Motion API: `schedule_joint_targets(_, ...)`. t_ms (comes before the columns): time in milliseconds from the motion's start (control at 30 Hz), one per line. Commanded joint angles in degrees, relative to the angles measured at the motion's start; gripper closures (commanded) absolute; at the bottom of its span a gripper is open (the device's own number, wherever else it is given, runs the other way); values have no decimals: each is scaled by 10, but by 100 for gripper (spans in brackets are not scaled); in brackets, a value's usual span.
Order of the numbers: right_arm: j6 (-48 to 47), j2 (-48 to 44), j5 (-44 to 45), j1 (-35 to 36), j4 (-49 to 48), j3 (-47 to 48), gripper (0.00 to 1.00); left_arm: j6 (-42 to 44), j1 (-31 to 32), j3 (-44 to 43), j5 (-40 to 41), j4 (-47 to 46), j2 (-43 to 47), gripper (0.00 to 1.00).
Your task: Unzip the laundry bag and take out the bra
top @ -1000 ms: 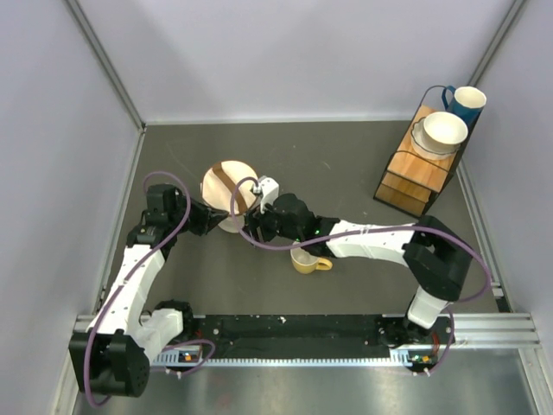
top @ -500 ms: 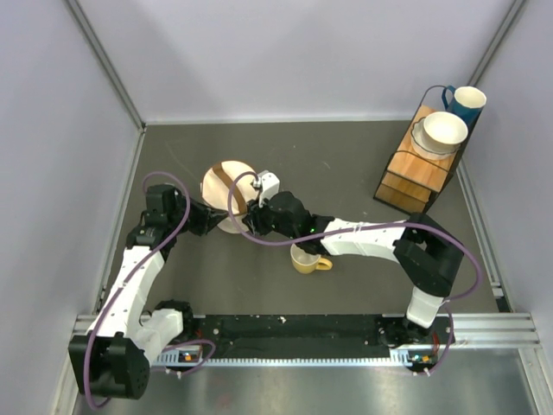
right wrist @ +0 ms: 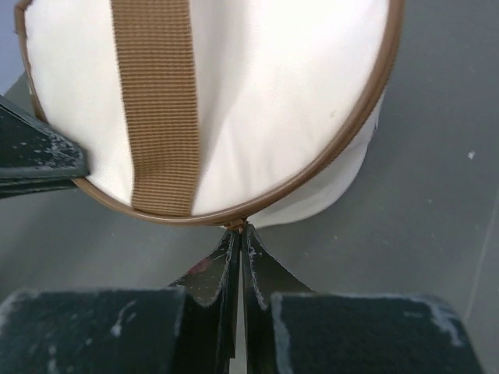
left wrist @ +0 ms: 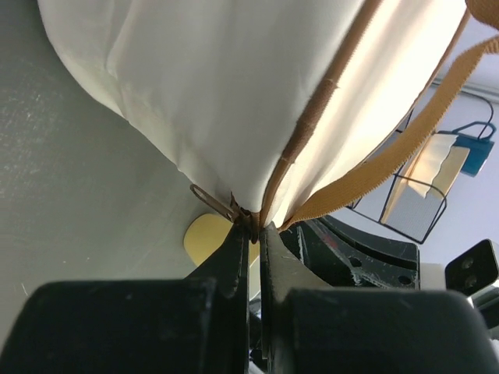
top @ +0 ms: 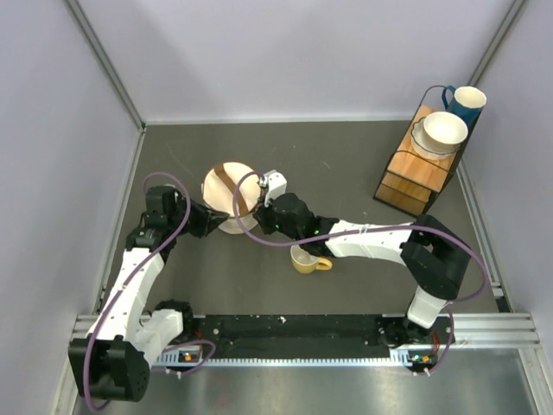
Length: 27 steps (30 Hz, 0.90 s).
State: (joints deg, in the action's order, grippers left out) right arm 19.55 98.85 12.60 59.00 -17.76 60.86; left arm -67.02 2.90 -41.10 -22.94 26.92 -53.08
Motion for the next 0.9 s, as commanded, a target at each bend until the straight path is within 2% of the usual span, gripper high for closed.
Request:
schedule_joint_targets(0, -7, -59, 47, -19, 24, -36, 100, 45, 0, -39, -5, 15, -2, 100)
schedule_joint_targets(167, -7, -114, 27, -18, 72, -79, 100, 103, -16, -72, -10, 28, -25, 100)
schedule_joint_targets(267, 18, -153, -37, 0, 95, -81, 100, 118, -23, -87, -10, -12, -54, 100)
schedule_joint_targets(367, 32, -154, -49, 46, 108, -47, 100, 145, -24, -137, -26, -21, -130, 100)
schedule_joint_targets(467, 56, -123, -62, 55, 96, -22, 100, 183, -24, -211, -38, 42, -213, 84)
schedule_joint_targets(533, 61, -105, -64, 55, 94, -10, 100, 196, -23, -231, -51, 58, -229, 63)
schedule_joint_targets(633, 66, -103, -73, 54, 87, -7, 100, 193, -23, -195, -48, 45, -170, 24)
schedule_joint_targets(667, 67, -102, -74, 54, 88, -6, 100, 191, -24, -186, -42, 49, -151, 20)
schedule_joint_targets(733, 70, -101, -72, 54, 90, -7, 100, 180, -23, -150, -40, 46, -86, 17)
schedule_joint_targets(867, 71, -103, -73, 53, 89, -7, 100, 134, -20, -61, -53, 47, 15, 14)
